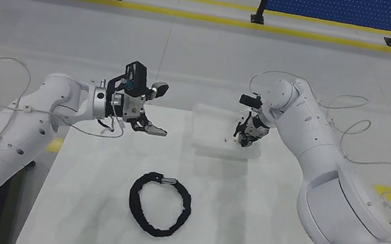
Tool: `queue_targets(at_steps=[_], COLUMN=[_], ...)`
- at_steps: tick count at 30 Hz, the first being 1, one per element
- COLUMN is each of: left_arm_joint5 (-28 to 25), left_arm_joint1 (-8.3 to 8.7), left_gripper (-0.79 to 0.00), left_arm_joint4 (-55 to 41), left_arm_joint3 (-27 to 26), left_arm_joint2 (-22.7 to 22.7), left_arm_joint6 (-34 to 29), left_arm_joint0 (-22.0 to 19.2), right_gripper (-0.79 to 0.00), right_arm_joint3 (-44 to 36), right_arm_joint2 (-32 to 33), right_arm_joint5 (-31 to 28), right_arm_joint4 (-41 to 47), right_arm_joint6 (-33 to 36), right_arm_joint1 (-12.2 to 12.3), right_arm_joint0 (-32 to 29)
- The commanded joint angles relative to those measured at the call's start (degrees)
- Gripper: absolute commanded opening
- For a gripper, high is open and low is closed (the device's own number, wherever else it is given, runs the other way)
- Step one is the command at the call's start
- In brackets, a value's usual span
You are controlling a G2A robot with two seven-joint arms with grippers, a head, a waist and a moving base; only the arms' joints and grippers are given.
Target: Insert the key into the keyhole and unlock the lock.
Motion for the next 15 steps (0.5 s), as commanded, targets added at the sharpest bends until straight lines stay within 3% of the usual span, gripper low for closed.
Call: queue_targets(at_steps=[1,7,15], left_arm_joint5=[0.61,3.59,7.95], left_arm_joint1=[-0.51,-4.07,-11.41], left_gripper=[0.000,0.000,0.000], left_arm_joint4=[4.14,15.10,27.16], left_arm_joint3=[0.59,4.74,16.28], left_arm_joint2=[0.47,3.96,10.99], left_arm_joint6=[0.50,12.02,27.65], left_arm_joint0=[0.16,0.86,-0.62], right_gripper=[-0.785,-0.785,-0.785], right_arm_joint3=[-0.45,-2.51,-4.52], right_arm_joint2=[-0.70,-0.58,-0.13], right_arm_joint5=[1.80,6.70,11.18], right_arm_joint4=[-2.13,-3.01,-3.38], right_arm_joint6=[-0.13,0.26,3.31], right_arm_joint1=[0.12,0.11,0.09], right_arm_joint0=[0.24,0.03,0.79])
